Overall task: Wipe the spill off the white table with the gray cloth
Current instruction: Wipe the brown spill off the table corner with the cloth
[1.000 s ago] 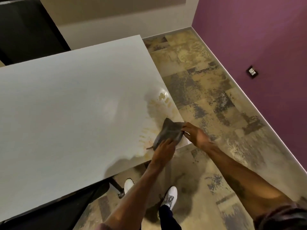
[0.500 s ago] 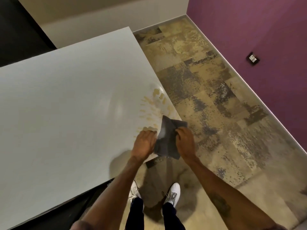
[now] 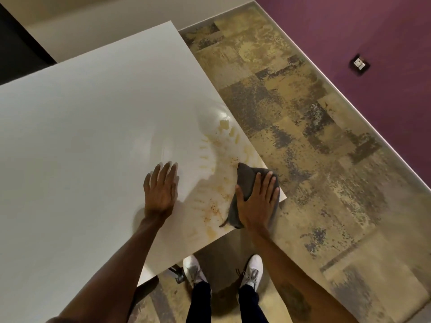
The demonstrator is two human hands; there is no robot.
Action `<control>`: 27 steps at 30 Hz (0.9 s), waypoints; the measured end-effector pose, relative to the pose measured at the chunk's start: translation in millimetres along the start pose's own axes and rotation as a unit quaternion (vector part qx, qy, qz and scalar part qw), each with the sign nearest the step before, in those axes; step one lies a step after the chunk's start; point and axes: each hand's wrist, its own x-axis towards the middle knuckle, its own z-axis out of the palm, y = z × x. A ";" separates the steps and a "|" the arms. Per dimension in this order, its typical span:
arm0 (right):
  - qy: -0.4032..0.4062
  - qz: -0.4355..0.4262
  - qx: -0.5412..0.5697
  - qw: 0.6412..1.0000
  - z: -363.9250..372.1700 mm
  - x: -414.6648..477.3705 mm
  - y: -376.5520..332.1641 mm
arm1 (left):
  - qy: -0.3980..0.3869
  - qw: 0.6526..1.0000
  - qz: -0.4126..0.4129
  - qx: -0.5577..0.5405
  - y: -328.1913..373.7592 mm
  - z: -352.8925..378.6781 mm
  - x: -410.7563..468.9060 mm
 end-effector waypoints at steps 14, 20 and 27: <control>0.075 -0.002 -0.038 0.996 24.9 24.1 0.0 | -0.057 0.998 -0.003 -0.027 -43.4 45.6 14.4; 0.086 -0.067 0.048 0.993 19.5 66.6 -14.1 | -0.010 0.999 0.005 -0.044 -44.7 50.6 13.5; 0.000 -0.230 0.158 0.960 28.1 85.9 -34.4 | 0.037 0.998 -0.042 -0.031 -45.4 58.4 13.9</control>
